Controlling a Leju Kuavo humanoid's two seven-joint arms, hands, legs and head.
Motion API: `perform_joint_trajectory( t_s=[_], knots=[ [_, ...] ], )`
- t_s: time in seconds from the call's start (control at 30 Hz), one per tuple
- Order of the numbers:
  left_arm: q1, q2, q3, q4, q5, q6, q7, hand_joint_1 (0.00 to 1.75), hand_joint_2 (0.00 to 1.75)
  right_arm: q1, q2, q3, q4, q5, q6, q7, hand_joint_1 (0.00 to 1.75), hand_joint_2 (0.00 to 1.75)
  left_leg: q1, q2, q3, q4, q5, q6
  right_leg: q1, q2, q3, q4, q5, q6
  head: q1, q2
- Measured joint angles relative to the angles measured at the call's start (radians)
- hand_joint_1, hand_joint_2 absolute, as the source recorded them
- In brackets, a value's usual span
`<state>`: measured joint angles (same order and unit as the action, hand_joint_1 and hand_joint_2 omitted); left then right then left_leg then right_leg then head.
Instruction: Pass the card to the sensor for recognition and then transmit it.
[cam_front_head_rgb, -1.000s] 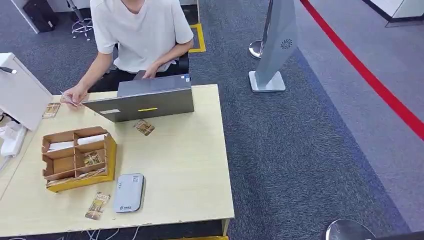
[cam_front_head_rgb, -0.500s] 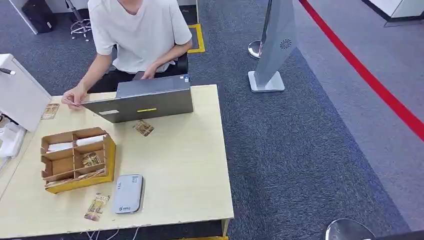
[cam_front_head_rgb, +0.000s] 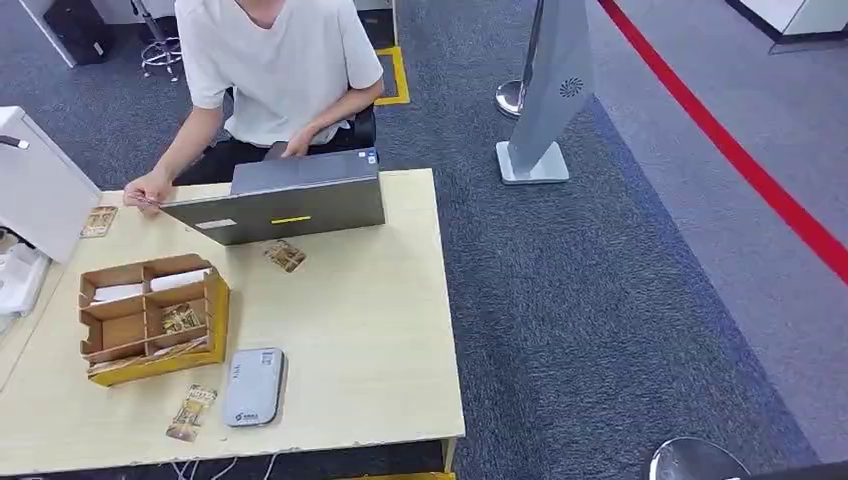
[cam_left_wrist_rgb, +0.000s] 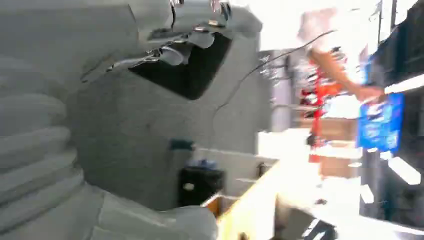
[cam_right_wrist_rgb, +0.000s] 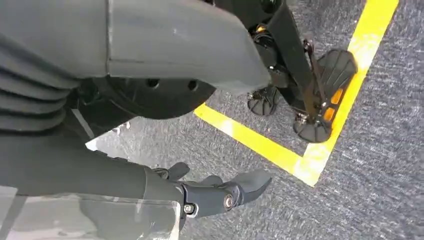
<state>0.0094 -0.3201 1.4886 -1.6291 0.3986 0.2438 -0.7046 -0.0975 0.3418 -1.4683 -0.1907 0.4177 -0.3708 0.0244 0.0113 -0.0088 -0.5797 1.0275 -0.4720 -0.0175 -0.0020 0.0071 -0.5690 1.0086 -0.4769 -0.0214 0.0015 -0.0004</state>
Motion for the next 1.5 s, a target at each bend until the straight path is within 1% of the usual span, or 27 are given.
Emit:
perform_joint_trajectory(
  t_s=[0.03, 0.2, 0.27, 0.37, 0.43, 0.47, 0.5, 0.57, 0.63, 0.67, 0.7, 0.73, 0.8, 0.83, 0.87, 0.9, 0.97, 1.1, 1.17, 1.23, 1.3, 1.33, 1.43, 1.5],
  knots=[
    [-0.002, -0.002, 0.006, -0.039, -0.017, 0.000, 0.000, 0.00, 1.75, 0.000, 0.000, 0.001, 0.000, 0.002, 0.000, 0.000, 0.00, 0.00, 0.000, 0.000, 0.000, 0.000, 0.000, 0.000, 0.000, 0.000, 0.000, 0.000, 0.000, 0.000, 0.002, 0.000],
    [-0.033, -0.003, 0.036, -0.262, -0.142, 0.006, -0.001, 0.00, 1.75, 0.000, -0.004, 0.006, 0.000, 0.020, 0.011, 0.006, 0.00, 0.00, 0.000, -0.001, 0.000, 0.000, 0.000, 0.000, 0.000, -0.001, 0.001, 0.000, 0.000, 0.000, 0.002, 0.000],
    [-0.046, -0.002, 0.043, -0.329, -0.194, -0.007, -0.001, 0.00, 1.75, 0.000, -0.008, 0.011, 0.000, 0.020, 0.017, 0.011, 0.00, 0.00, 0.000, -0.001, 0.000, 0.000, 0.000, 0.000, 0.000, -0.001, 0.001, 0.000, 0.000, 0.000, 0.002, 0.000],
    [-0.056, 0.025, 0.046, -0.365, -0.220, -0.016, 0.000, 0.00, 1.75, 0.000, -0.011, 0.018, 0.000, 0.020, 0.018, 0.012, 0.00, 0.00, 0.000, -0.001, 0.000, 0.000, 0.000, 0.000, 0.000, -0.001, 0.001, 0.000, 0.000, 0.000, 0.001, 0.000],
    [-0.060, 0.042, 0.049, -0.384, -0.267, -0.030, 0.000, 0.00, 1.75, 0.000, -0.013, 0.020, 0.000, 0.021, 0.019, 0.013, 0.00, 0.00, 0.000, -0.001, 0.000, 0.000, 0.000, 0.000, 0.000, -0.001, 0.001, 0.000, 0.000, 0.000, 0.001, 0.000],
    [-0.061, 0.060, 0.049, -0.386, -0.303, -0.027, 0.000, 0.00, 1.75, 0.000, -0.013, 0.021, 0.000, 0.024, 0.018, 0.015, 0.00, 0.00, 0.000, -0.001, 0.000, 0.000, 0.000, 0.000, 0.000, -0.001, 0.001, 0.000, 0.000, 0.000, 0.001, 0.000],
    [-0.061, 0.088, 0.046, -0.385, -0.353, -0.012, 0.001, 0.00, 1.75, 0.000, -0.014, 0.024, 0.000, 0.032, 0.018, 0.015, 0.00, 0.00, 0.000, -0.001, 0.000, 0.000, 0.000, 0.000, 0.000, -0.001, 0.000, 0.000, 0.000, -0.001, 0.002, 0.000],
    [-0.051, 0.176, 0.019, -0.373, -0.468, 0.037, 0.001, 0.00, 1.75, 0.000, -0.017, 0.028, 0.000, 0.039, 0.015, 0.021, 0.00, 0.00, 0.001, 0.000, 0.001, 0.000, 0.000, 0.000, 0.001, -0.001, 0.000, 0.000, 0.000, -0.001, 0.002, 0.000],
    [-0.043, 0.258, -0.019, -0.341, -0.550, 0.074, 0.009, 0.00, 1.75, 0.000, -0.019, 0.031, 0.000, 0.039, 0.012, 0.025, 0.00, 0.00, 0.001, -0.001, 0.001, 0.000, 0.000, 0.000, 0.001, -0.001, -0.001, 0.001, -0.001, -0.003, 0.001, 0.000],
    [-0.038, 0.315, -0.048, -0.313, -0.621, 0.099, 0.028, 0.00, 1.75, 0.000, -0.019, 0.034, 0.000, 0.039, 0.009, 0.029, 0.00, 0.00, 0.001, -0.001, 0.001, 0.000, 0.000, -0.001, 0.002, -0.001, -0.001, 0.001, -0.002, -0.003, 0.000, 0.000],
    [-0.031, 0.358, -0.070, -0.293, -0.691, 0.113, 0.051, 0.00, 1.75, 0.000, -0.020, 0.036, 0.000, 0.042, 0.007, 0.032, 0.00, 0.00, 0.002, -0.001, 0.001, 0.000, 0.001, -0.001, 0.002, -0.001, -0.001, 0.001, -0.002, -0.004, 0.001, 0.000],
    [-0.025, 0.403, -0.095, -0.270, -0.771, 0.121, 0.077, 0.00, 1.75, 0.000, -0.021, 0.038, 0.000, 0.045, 0.005, 0.035, 0.00, 0.00, 0.002, -0.001, 0.001, 0.000, 0.000, -0.002, 0.002, -0.001, -0.001, 0.001, -0.002, -0.004, 0.000, 0.000],
    [-0.021, 0.511, -0.153, -0.209, -0.921, 0.127, 0.136, 0.00, 1.75, 0.000, -0.022, 0.045, 0.000, 0.054, 0.002, 0.042, 0.00, 0.00, 0.002, -0.002, 0.001, -0.001, 0.001, -0.004, 0.003, -0.001, -0.001, 0.001, -0.002, -0.004, 0.000, 0.000],
    [-0.021, 0.540, -0.178, -0.184, -0.970, 0.134, 0.154, 0.00, 1.75, 0.000, -0.023, 0.047, 0.000, 0.055, 0.002, 0.043, 0.00, 0.00, 0.002, -0.002, 0.000, -0.001, 0.002, -0.004, 0.003, -0.002, -0.001, 0.001, -0.001, -0.004, 0.001, 0.000],
    [-0.021, 0.582, -0.209, -0.156, -1.007, 0.143, 0.166, 0.00, 1.75, -0.001, -0.024, 0.050, 0.000, 0.055, 0.002, 0.045, 0.00, 0.00, 0.002, -0.002, 0.000, -0.001, 0.002, -0.004, 0.003, -0.002, -0.001, 0.002, -0.001, -0.004, -0.001, 0.000],
    [-0.021, 0.612, -0.231, -0.134, -1.019, 0.151, 0.168, 0.00, 1.75, -0.001, -0.024, 0.052, 0.000, 0.055, 0.002, 0.046, 0.00, 0.00, 0.002, -0.002, 0.000, -0.001, 0.002, -0.004, 0.003, -0.001, 0.001, 0.002, -0.001, -0.005, 0.001, 0.000],
    [-0.020, 0.646, -0.257, -0.107, -1.028, 0.160, 0.175, 0.00, 1.75, 0.000, -0.026, 0.053, 0.000, 0.055, 0.002, 0.046, 0.00, 0.00, 0.002, -0.001, 0.000, -0.001, 0.002, -0.004, 0.003, -0.001, 0.000, 0.002, 0.000, -0.006, 0.001, 0.000],
    [-0.016, 0.681, -0.287, -0.074, -1.034, 0.167, 0.178, 0.00, 1.75, 0.000, -0.026, 0.054, 0.000, 0.055, 0.002, 0.047, 0.00, 0.00, 0.002, -0.001, 0.000, -0.001, 0.001, -0.004, 0.002, -0.001, 0.000, 0.001, 0.000, -0.006, 0.001, 0.000],
    [-0.016, 0.708, -0.310, -0.053, -1.110, 0.198, 0.200, 0.00, 1.75, 0.000, -0.026, 0.058, 0.000, 0.056, 0.002, 0.047, 0.00, 0.00, 0.002, -0.001, 0.000, 0.000, 0.001, -0.004, 0.002, -0.001, -0.002, 0.001, 0.000, -0.006, 0.001, 0.000],
    [-0.016, 0.741, -0.354, -0.016, -1.216, 0.243, 0.237, 0.00, 1.75, 0.000, -0.027, 0.061, 0.000, 0.063, 0.002, 0.047, 0.00, 0.00, 0.002, -0.001, 0.000, 0.000, 0.001, -0.004, 0.002, -0.001, -0.003, 0.000, 0.000, -0.006, 0.001, 0.000],
    [-0.019, 0.786, -0.416, 0.030, -1.321, 0.291, 0.294, 0.00, 1.75, -0.001, -0.028, 0.066, 0.000, 0.067, 0.002, 0.047, 0.00, 0.00, 0.002, -0.001, 0.000, 0.000, 0.001, -0.004, 0.002, -0.002, -0.003, 0.001, 0.000, -0.006, 0.001, 0.000],
    [-0.022, 0.800, -0.443, 0.045, -1.356, 0.304, 0.319, 0.00, 1.75, -0.001, -0.028, 0.069, 0.000, 0.067, 0.002, 0.048, 0.00, 0.00, 0.002, -0.001, 0.000, 0.000, 0.002, -0.004, 0.002, -0.001, -0.003, 0.001, 0.000, -0.006, 0.000, 0.000],
    [-0.044, 0.859, -0.551, 0.097, -1.453, 0.321, 0.405, 0.00, 1.75, -0.001, -0.030, 0.075, 0.000, 0.067, 0.002, 0.051, 0.00, 0.00, 0.002, -0.001, 0.000, 0.000, 0.002, -0.005, 0.003, -0.001, -0.003, 0.001, 0.001, -0.007, 0.000, 0.000],
    [-0.059, 0.893, -0.607, 0.123, -1.501, 0.321, 0.448, 0.00, 1.75, -0.001, -0.031, 0.076, 0.000, 0.067, 0.002, 0.051, 0.00, 0.00, 0.002, -0.001, 0.000, 0.000, 0.003, -0.005, 0.003, -0.001, -0.001, 0.002, 0.001, -0.007, 0.000, 0.000]
  ],
)
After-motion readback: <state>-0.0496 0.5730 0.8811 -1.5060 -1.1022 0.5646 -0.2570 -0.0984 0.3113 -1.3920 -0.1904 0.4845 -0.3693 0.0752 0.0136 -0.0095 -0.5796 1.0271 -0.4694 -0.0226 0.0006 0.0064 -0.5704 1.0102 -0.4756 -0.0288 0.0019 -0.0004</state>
